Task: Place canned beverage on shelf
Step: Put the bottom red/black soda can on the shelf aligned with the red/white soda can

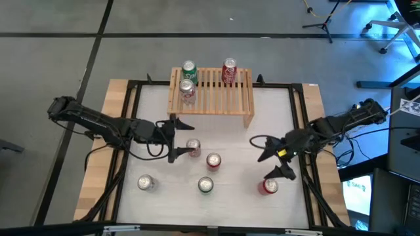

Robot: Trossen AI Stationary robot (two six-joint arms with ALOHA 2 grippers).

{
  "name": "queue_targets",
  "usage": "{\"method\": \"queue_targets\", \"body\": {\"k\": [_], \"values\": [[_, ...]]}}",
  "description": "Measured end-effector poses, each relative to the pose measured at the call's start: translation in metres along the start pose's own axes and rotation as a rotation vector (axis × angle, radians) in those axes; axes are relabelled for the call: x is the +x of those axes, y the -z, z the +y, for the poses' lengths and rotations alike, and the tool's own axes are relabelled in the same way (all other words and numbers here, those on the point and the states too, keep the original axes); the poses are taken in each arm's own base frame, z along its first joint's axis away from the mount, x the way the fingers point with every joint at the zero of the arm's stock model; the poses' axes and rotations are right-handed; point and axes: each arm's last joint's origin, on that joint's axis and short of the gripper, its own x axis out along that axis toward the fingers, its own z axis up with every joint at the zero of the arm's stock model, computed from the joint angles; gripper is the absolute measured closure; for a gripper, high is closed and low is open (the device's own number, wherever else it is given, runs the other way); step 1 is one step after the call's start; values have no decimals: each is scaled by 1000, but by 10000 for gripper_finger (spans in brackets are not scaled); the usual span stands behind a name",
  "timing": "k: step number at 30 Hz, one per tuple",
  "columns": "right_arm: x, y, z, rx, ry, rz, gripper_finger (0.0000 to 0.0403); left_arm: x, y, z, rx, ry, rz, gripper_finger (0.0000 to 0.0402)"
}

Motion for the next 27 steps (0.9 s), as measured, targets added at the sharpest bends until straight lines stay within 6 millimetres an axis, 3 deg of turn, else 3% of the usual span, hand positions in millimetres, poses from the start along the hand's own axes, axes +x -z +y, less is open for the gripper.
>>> {"method": "queue_targets", "body": {"k": [14,27], "values": [[3,44,12,398,204,221,11,-3,-2,-10,-5,48,-32,11],[53,67,18,343,376,349,11,-3,-2,-10,-4,47,-30,11]]}}
